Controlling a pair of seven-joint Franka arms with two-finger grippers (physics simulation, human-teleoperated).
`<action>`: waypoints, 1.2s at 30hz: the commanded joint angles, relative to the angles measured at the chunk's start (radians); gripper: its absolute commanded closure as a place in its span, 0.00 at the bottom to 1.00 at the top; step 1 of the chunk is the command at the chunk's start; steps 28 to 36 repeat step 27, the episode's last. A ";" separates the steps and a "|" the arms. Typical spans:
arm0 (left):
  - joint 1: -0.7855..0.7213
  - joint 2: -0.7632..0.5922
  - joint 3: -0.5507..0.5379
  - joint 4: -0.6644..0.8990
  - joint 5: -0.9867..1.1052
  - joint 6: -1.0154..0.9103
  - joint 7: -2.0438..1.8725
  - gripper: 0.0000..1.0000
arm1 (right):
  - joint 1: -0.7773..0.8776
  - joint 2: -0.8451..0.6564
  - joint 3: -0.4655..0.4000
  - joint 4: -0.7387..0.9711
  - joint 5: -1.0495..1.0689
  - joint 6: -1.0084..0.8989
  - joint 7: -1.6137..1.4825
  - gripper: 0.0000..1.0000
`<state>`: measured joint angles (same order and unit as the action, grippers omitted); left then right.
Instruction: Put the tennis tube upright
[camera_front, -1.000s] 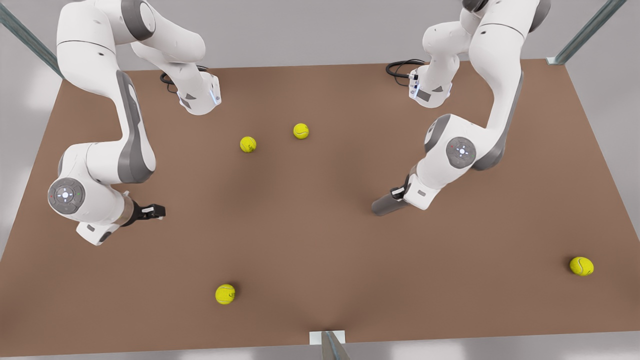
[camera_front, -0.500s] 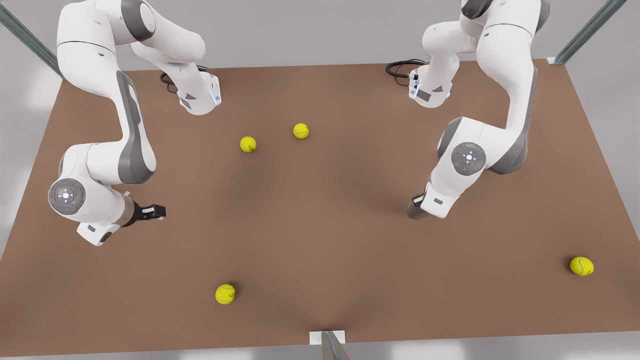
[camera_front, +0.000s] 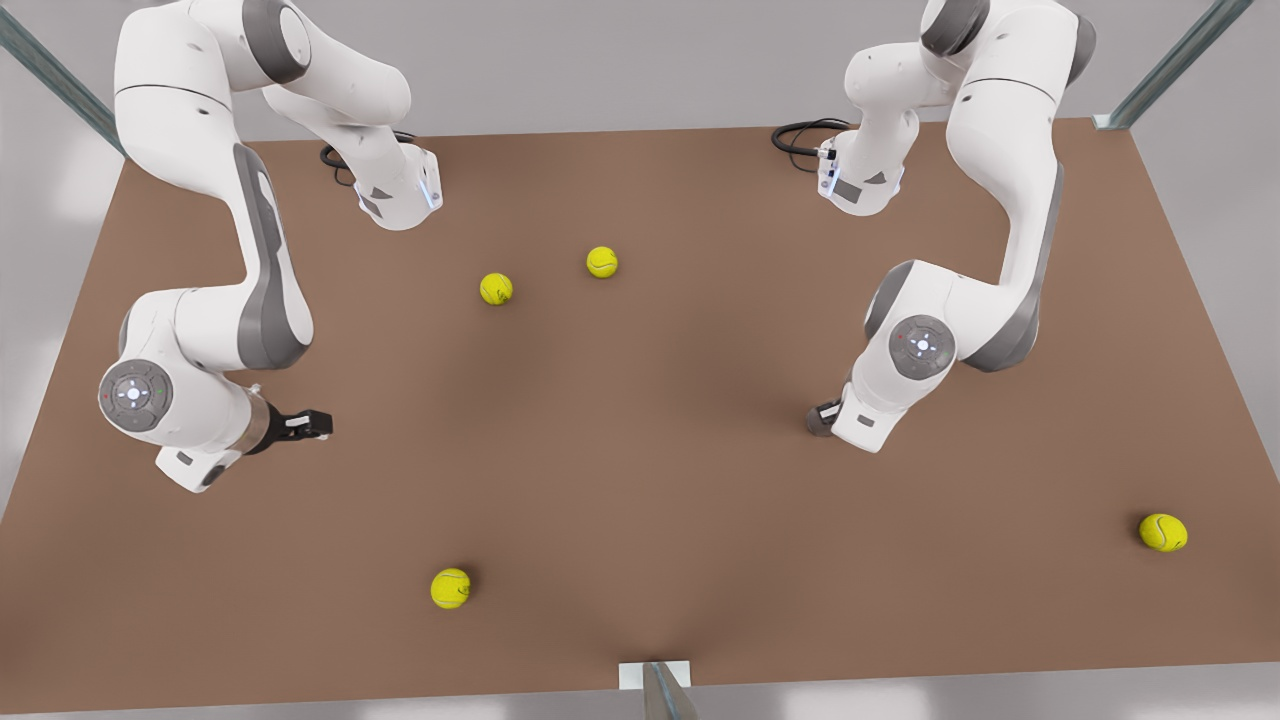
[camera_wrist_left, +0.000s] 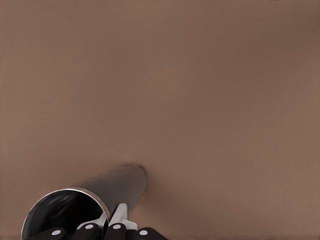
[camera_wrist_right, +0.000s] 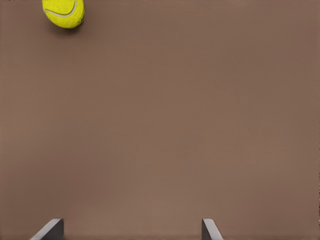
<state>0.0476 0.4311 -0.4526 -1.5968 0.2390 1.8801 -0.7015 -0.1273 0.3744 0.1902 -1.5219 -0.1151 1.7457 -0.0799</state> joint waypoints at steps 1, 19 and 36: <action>0.000 0.000 0.000 0.000 -0.018 0.001 0.002 0.79 | 0.000 0.000 0.000 0.006 0.000 -0.002 -0.001 0.00; -0.152 -0.663 0.403 -0.298 -0.233 -0.234 0.645 0.00 | -0.052 -0.043 0.000 0.072 0.000 -0.095 -0.003 0.00; -0.152 -0.669 0.382 -0.290 -0.228 -0.277 0.642 0.00 | -0.052 -0.041 0.000 0.069 0.000 -0.095 -0.003 0.00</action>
